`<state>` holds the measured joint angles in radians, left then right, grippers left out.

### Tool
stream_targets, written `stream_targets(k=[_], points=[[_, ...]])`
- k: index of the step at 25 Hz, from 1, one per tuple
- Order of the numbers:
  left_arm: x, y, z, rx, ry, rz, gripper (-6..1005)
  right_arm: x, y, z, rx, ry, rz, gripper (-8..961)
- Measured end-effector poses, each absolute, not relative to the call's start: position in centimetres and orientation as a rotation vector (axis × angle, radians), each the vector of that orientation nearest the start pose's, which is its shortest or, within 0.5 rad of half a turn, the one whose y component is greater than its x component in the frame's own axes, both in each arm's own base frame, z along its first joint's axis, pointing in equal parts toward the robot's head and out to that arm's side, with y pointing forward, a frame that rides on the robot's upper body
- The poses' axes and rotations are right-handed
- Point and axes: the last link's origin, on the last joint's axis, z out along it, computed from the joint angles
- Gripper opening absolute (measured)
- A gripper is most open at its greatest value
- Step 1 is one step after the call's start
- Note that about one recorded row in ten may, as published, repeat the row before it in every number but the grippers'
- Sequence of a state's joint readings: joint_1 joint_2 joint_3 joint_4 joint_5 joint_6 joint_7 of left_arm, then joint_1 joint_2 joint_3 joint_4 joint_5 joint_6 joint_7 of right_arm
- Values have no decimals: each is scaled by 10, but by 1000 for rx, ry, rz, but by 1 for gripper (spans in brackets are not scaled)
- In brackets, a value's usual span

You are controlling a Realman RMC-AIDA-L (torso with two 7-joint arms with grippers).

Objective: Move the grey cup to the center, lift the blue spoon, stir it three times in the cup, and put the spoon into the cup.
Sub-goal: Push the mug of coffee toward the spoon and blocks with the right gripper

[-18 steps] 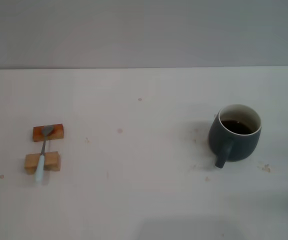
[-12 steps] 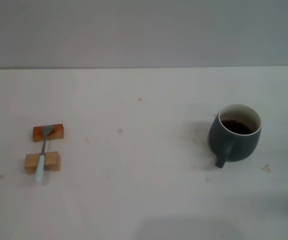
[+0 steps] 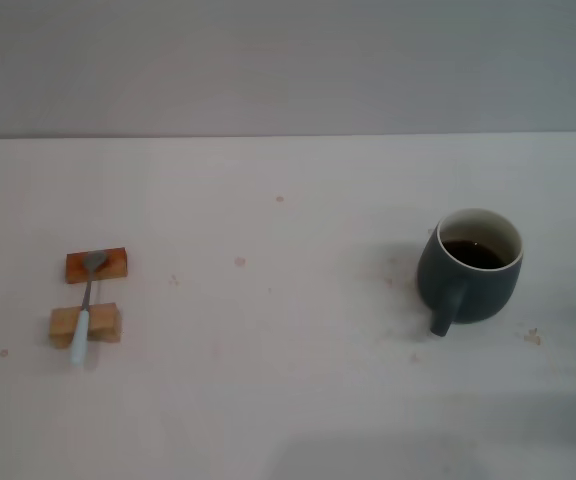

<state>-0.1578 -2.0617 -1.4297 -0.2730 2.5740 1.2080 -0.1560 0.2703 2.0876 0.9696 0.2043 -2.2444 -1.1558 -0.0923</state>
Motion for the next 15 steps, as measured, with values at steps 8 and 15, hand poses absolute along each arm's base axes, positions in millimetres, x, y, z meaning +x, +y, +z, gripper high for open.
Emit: stream_targets(k=[8, 15], points=[[-408, 252, 57, -1148, -639, -610, 793, 384, 283, 7, -1442, 517, 402, 52], [-409, 249, 57, -1143, -642, -613, 792, 376, 293, 5, -1501, 449, 396, 52]])
